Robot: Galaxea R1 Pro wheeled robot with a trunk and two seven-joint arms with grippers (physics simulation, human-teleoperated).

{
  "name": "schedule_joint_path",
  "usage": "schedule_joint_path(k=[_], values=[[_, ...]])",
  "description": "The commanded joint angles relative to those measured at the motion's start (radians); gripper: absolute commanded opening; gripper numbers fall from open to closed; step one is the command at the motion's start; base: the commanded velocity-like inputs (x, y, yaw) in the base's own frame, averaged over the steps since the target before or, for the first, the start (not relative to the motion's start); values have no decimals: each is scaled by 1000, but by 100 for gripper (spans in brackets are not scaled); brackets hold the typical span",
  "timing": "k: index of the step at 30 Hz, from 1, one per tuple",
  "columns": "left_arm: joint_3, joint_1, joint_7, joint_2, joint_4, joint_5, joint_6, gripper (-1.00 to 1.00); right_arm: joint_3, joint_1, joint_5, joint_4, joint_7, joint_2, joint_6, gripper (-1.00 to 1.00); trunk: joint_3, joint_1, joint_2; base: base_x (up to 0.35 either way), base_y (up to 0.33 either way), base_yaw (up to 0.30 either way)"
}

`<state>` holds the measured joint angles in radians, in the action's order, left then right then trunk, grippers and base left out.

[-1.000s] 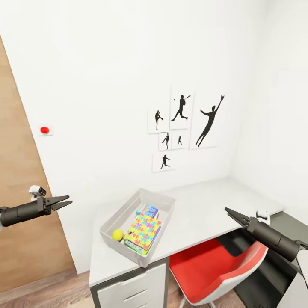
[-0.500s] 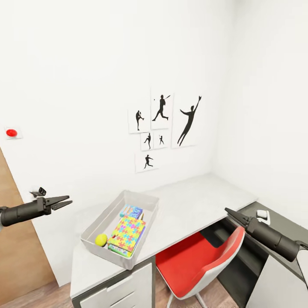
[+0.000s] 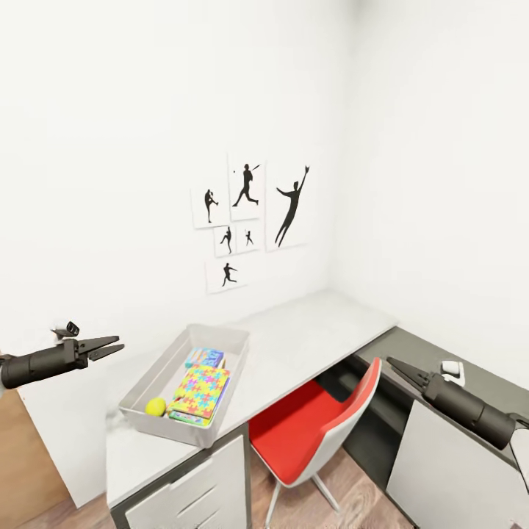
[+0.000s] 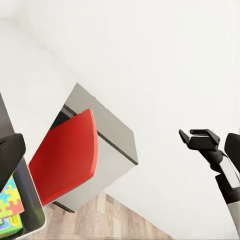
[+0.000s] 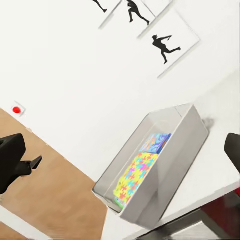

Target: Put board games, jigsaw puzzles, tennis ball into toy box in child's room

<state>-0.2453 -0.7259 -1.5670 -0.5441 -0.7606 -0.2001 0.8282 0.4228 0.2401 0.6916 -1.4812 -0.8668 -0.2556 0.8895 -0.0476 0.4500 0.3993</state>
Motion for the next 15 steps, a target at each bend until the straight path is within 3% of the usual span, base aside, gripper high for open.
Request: schedule_joint_path(k=[1,15], values=[[0,0,-4,0,0,0,10,100,1,1,0,1,-3,-1,5,100,0,0,1,-97,40,-278],[0,0,-4,0,0,0,6,100,1,1,2,2,-4,-3,5,100,0,0,1,-32,9,-278]])
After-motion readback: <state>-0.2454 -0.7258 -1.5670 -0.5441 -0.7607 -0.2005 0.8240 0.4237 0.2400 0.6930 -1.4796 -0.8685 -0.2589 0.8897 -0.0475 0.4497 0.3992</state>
